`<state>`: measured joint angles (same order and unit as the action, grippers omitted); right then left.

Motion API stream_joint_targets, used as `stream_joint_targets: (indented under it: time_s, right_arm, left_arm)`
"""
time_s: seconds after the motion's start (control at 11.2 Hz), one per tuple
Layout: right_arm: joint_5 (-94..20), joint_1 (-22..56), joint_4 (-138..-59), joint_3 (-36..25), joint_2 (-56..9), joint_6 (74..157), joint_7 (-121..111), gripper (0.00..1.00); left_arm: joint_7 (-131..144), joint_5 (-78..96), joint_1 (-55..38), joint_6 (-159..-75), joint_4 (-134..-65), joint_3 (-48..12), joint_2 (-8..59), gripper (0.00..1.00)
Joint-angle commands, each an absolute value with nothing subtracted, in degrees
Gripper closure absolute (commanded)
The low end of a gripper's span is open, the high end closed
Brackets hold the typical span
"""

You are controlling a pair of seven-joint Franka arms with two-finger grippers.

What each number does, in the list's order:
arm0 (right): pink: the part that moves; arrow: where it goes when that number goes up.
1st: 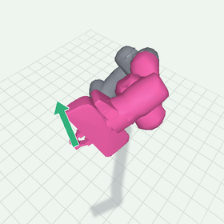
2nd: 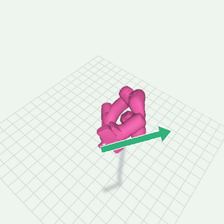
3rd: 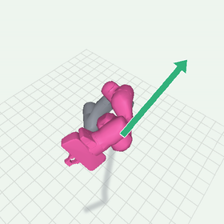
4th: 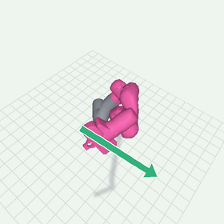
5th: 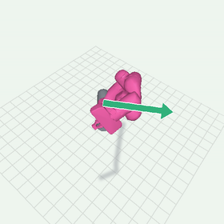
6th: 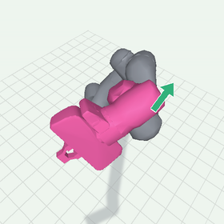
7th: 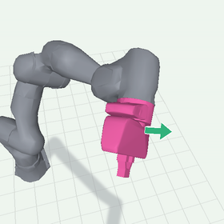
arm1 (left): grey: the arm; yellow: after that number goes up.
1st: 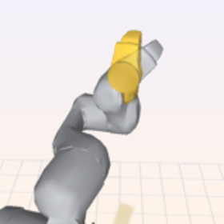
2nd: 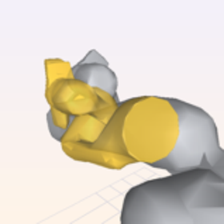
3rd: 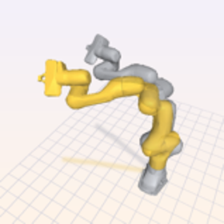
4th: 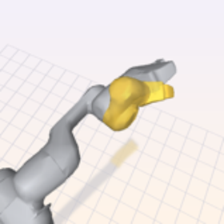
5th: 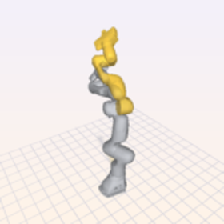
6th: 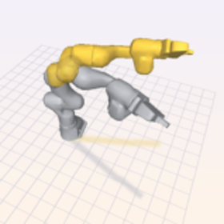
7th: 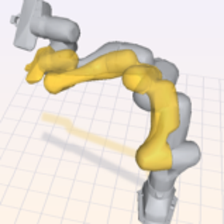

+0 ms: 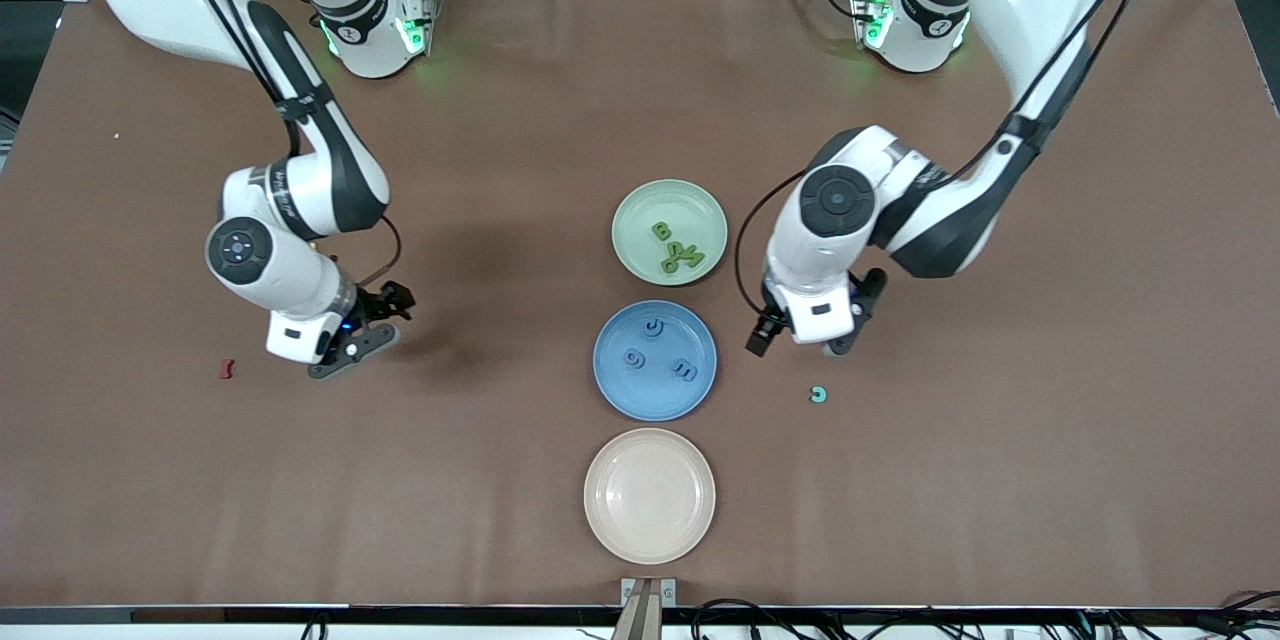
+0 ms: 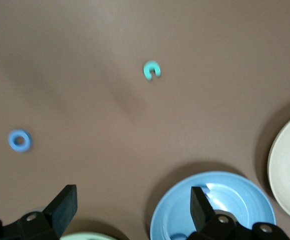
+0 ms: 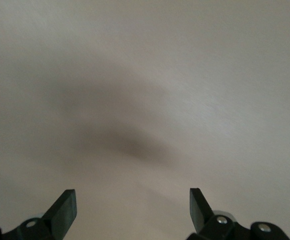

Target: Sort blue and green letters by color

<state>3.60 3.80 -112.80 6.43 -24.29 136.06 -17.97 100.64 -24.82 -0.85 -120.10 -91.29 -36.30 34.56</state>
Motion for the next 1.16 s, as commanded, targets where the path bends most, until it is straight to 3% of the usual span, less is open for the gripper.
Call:
stream_joint_targets:
  time_s: [0.0, 0.36, 0.63, 0.9, 1.07]
  right_arm:
    - [7.03, -3.14, -119.51, 7.21, -18.73, 136.05, -28.17, 0.0]
    - [7.03, -10.44, -127.59, 7.29, -13.9, 139.72, -38.74, 0.0]
    - [7.03, -14.4, -133.48, 7.38, -10.56, 141.41, -43.14, 0.0]
    - [6.94, -19.15, -138.59, 7.47, -9.32, 145.54, -49.73, 0.0]
    - [6.94, -21.61, -140.88, 7.47, -9.66, 146.95, -51.84, 0.0]
  left_arm:
    - [95.47, -25.23, -0.44, -115.15, -92.2, -36.82, 29.55, 0.0]
    - [79.67, -19.0, 0.35, -108.9, -96.31, -36.13, 23.66, 0.0]
    - [69.56, -13.2, -1.49, -108.9, -102.81, -31.75, 17.16, 0.0]
    - [56.56, -6.17, -6.49, -108.9, -108.61, -21.83, 8.48, 0.0]
    - [49.69, -5.36, -5.55, -108.9, -111.44, -21.09, 5.36, 0.0]
